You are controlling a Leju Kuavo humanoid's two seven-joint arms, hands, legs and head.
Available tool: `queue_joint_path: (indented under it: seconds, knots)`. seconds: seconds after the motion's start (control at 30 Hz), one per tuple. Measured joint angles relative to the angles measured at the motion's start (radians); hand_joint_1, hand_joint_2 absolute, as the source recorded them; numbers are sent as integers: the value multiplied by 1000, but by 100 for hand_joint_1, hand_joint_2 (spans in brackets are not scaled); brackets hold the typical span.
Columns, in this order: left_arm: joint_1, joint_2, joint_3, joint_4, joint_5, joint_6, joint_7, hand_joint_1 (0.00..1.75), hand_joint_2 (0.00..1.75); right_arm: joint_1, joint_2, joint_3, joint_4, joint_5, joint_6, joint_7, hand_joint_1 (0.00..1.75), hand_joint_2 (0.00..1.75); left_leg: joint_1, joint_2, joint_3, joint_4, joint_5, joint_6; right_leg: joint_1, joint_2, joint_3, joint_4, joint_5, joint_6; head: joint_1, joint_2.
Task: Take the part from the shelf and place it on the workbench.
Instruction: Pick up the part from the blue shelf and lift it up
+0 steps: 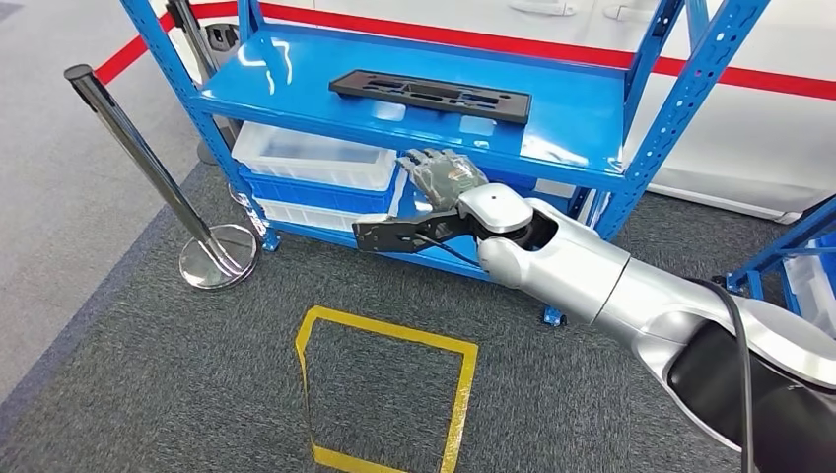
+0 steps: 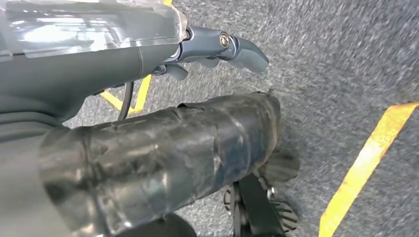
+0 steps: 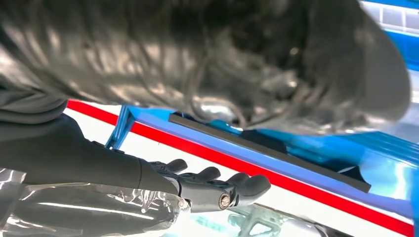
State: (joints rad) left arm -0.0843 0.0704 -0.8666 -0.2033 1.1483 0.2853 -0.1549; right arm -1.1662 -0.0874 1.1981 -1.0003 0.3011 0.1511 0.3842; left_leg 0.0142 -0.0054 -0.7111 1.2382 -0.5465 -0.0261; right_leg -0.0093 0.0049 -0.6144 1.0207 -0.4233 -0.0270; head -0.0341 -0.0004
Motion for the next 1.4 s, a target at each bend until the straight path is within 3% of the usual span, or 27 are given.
queue_joint_path:
  seconds: [0.03, 0.07, 0.1, 0.17, 0.2, 0.27, 0.37, 0.43, 0.5, 0.53, 0.57, 0.6, 0.67, 0.73, 0.83, 0.9, 1.0, 1.03, 1.07, 1.1, 1.13, 1.17, 1.23, 1.3, 1.4]
  knots:
    - [0, 1, 0, 0, 0, 0, 0, 0, 0, 1, 1, 0, 0, 0, 0, 0, 0, 0, 0, 0, -29, 44, -6, -2, 1, 0, 3, 1, -3, -1, 0, 0]
    - [1, 1, 0, 0, 0, 0, -1, 0, 0, 2, 1, 0, 1, 0, 0, 0, 0, 0, 0, 0, -41, 53, 6, -2, 1, 0, 6, 2, -7, -1, 0, 0]
    - [3, 1, 0, 0, -1, 0, -1, 0, 0, 3, 1, 0, 1, 0, 0, 0, 0, 0, 0, 0, -34, 23, 37, 0, 1, 1, 11, 3, -11, 0, 0, 0]
    - [4, 2, 0, 0, -1, 1, -1, 0, 0, 2, 1, 0, 1, 0, -1, -1, 0, 0, -2, 0, 23, -110, 115, 8, 2, 1, 20, 6, -20, 4, 0, 0]
    - [4, 3, -1, 0, -2, 2, -1, 0, 0, 1, 1, 0, 1, 0, -1, -2, 0, 0, -4, 0, 50, -170, 137, 14, 3, 2, 23, 8, -24, 7, 0, 0]
    - [2, 4, -2, 1, -5, 5, 0, 0, 0, -1, 2, 0, 2, 0, -1, -3, 0, 0, -10, -1, 74, -220, 143, 23, 5, 2, 22, 8, -28, 16, 1, 0]
    - [1, 5, -3, 1, -6, 9, 2, 0, 0, -2, 1, 0, 1, 1, -2, -3, 0, 0, -6, 0, 85, -235, 141, 37, 6, 0, 22, 13, -39, 31, 2, 0]
    - [2, 5, -3, 1, -7, 10, 3, 0, 0, -4, 1, 0, 1, 2, -3, -3, 0, 0, 0, 2, 97, -246, 141, 46, 7, 0, -8, 81, -76, 39, 4, 0]
    - [2, 5, -3, 1, -7, 11, 3, 0, 0, -4, 0, 0, 2, 3, -3, -3, 0, 0, -1, 3, 100, -246, 136, 53, 5, 0, -76, 208, -128, 43, 7, 0]
    - [1, 5, -3, 1, -7, 11, 3, 0, 0, -2, -1, 0, 2, 3, -3, -3, 0, 0, -1, 2, 101, -244, 134, 55, 3, -1, -108, 260, -140, 45, 7, 0]
    - [1, 5, -4, 1, -8, 12, 3, 0, 0, 1, -1, 0, 3, 3, -2, -3, 0, 0, -1, 2, 103, -242, 130, 55, 1, -1, -126, 278, -133, 46, 7, 0]
    - [2, 5, -4, 1, -8, 12, 3, 0, 0, 2, -2, 0, 3, 3, -2, -3, 0, 0, -1, 1, 105, -239, 127, 53, 0, -1, -124, 259, -106, 46, 7, 0]
    - [2, 5, -4, 1, -9, 14, 3, 0, 0, 2, -3, 0, 4, 3, -2, -2, 0, 0, 0, -2, 110, -231, 116, 47, -2, -1, -76, 139, -31, 42, 8, 0]
    - [1, 6, -4, 1, -10, 14, 4, 0, 0, 0, -4, 0, 4, 3, -2, -2, 0, 0, -3, -4, 108, -222, 108, 38, 1, -1, -31, 41, 3, 36, 7, 0]
    - [1, 7, -5, 1, -11, 11, 8, 0, 0, -1, -5, 0, 4, 7, -1, -1, 0, 0, -5, -5, 105, -221, 105, 23, 3, 1, -20, 19, 0, 25, 6, 0]
    - [2, 7, -5, 1, -11, 7, 9, 0, 0, -2, -6, 0, 4, 13, -1, 1, 0, 0, -2, -3, 98, -198, 87, 13, 0, 1, -12, 9, 2, 14, 4, 0]
    - [1, 8, -6, 1, -15, 8, 8, 0, 0, -3, -6, 0, 3, 17, -1, 3, 0, 0, 0, 0, 16, -29, 8, 2, -1, 1, -4, 4, 0, 3, -1, 0]
    - [1, 9, -6, 1, -16, 9, 8, 0, 0, -2, -5, 0, 3, 17, 0, 3, 0, 0, 0, 0, -17, 30, -10, 0, 0, 1, -3, 5, -2, 1, -1, 0]
    - [1, 9, -6, 1, -16, 9, 8, 0, 0, -1, -5, 0, 4, 17, 0, 3, 0, 0, 0, 0, -36, 59, -9, -1, 0, 1, -2, 6, -4, 1, -1, 0]
    - [2, 9, -6, 1, -16, 10, 8, 0, 0, 0, -5, 0, 4, 17, 0, 3, 0, 0, 0, 0, -36, 48, 11, 0, 1, 2, 0, 7, -6, 1, -1, 0]
    - [3, 9, -6, 1, -16, 10, 8, 0, 0, 0, -5, 0, 4, 17, 0, 3, 0, 0, 0, 0, -16, -2, 47, 2, 1, 3, 3, 8, -9, 1, -1, 0]
    - [4, 10, -6, 1, -16, 10, 8, 0, 0, 0, -5, 0, 4, 17, 0, 3, 0, 0, -1, 0, 16, -74, 87, 7, 1, 4, 7, 9, -12, 3, -1, 0]
    - [3, 11, -6, 2, -17, 11, 8, 0, 0, -2, -5, 0, 4, 19, 0, 3, 0, 0, -6, 0, 73, -191, 128, 17, 4, 5, 11, 9, -17, 9, -1, 0]
    - [1, 12, -6, 2, -17, 12, 8, 0, 0, -4, -5, 0, 4, 21, 1, 3, 0, 0, -12, -1, 90, -224, 125, 25, 6, 5, 11, 7, -19, 18, 0, 0]
    - [1, 12, -7, 2, -17, 13, 8, 0, 0, -5, -6, 0, 2, 22, 3, 3, 0, 0, -7, 1, 103, -240, 127, 40, 7, 4, 9, 20, -32, 34, 1, 0]
